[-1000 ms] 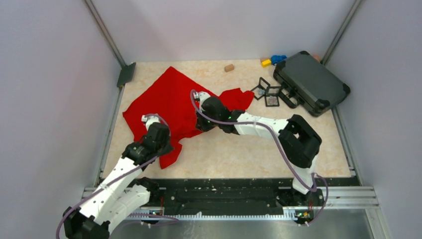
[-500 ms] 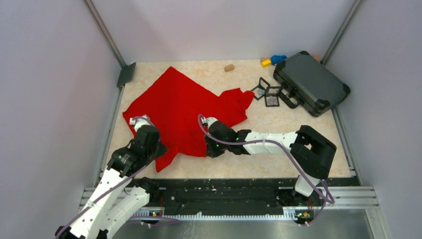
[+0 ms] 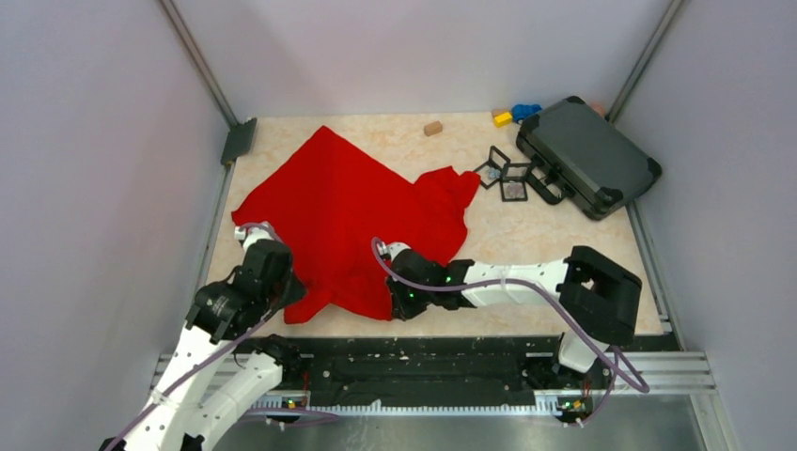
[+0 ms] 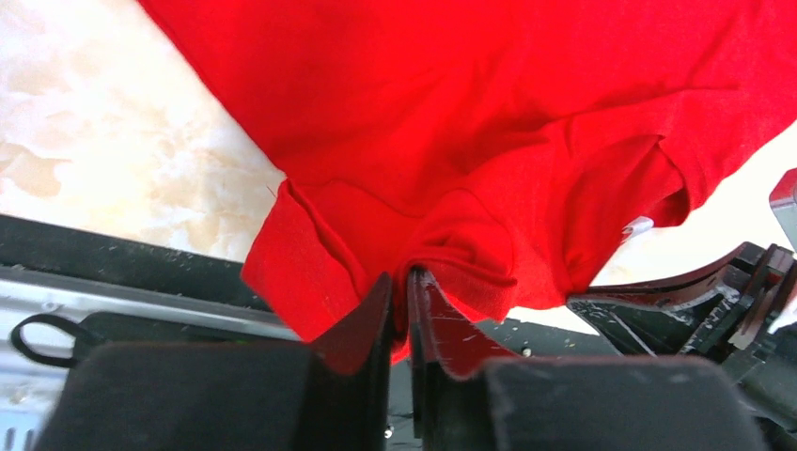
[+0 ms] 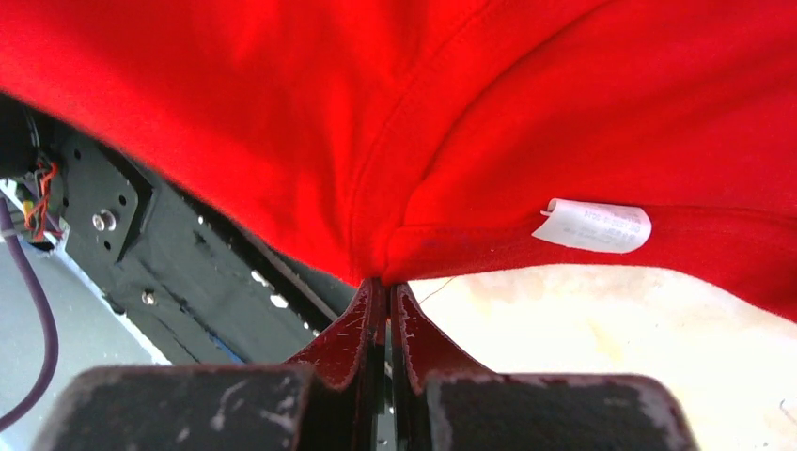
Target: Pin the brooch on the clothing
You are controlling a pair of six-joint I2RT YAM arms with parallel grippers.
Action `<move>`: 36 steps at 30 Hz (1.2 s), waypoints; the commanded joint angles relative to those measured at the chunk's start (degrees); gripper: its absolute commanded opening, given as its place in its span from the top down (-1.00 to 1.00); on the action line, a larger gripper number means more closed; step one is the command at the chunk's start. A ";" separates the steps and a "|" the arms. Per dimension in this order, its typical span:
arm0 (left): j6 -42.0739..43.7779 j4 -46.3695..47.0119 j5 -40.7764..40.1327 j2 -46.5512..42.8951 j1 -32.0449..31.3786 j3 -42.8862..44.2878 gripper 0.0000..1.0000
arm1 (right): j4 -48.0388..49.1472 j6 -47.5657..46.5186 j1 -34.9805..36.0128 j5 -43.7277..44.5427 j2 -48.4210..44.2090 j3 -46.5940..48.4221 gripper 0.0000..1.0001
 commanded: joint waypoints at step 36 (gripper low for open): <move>3.26 62.59 22.35 35.47 27.65 -17.12 -0.07 | 4.27 -20.32 -30.39 4.49 12.15 19.54 -0.31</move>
